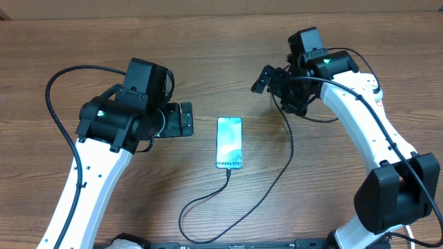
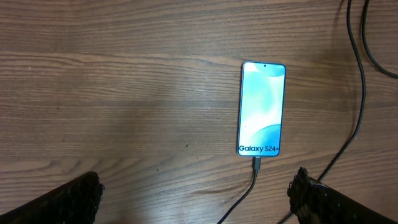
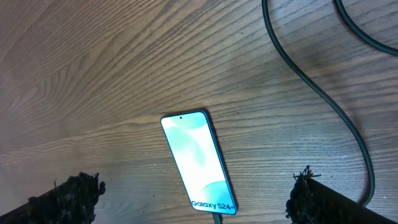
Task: Plug charger to phone and switch on socket
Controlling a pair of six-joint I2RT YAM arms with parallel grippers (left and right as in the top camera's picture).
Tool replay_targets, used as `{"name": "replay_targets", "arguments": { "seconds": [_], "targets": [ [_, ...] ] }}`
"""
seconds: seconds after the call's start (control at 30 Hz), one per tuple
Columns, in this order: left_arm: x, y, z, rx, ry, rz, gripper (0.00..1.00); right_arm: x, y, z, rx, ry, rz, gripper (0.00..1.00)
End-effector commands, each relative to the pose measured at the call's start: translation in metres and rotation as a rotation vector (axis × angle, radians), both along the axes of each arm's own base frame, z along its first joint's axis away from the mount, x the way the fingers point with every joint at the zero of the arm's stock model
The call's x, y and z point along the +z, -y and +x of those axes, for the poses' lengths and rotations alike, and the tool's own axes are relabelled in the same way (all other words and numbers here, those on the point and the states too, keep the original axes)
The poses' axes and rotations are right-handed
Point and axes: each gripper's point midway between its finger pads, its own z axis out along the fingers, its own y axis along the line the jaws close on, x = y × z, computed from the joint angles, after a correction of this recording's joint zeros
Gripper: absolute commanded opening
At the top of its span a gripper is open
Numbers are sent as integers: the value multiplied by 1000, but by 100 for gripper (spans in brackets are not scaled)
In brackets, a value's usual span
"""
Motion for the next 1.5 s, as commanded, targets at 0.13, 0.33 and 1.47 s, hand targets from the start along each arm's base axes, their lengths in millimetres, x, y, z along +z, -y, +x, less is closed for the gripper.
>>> {"name": "replay_targets", "arguments": {
  "seconds": [0.13, 0.33, 1.47],
  "targets": [
    [5, -4, 5, -4, 22, 22, 100, 12, 1, 2, 4, 38, -2, 100],
    [5, -4, 5, -4, 22, 22, 100, 12, 1, 2, 4, 38, -2, 100],
    [5, -4, 5, -5, 22, 22, 99, 26, -27, 1, 62, 41, 168, 100]
  ]
}}
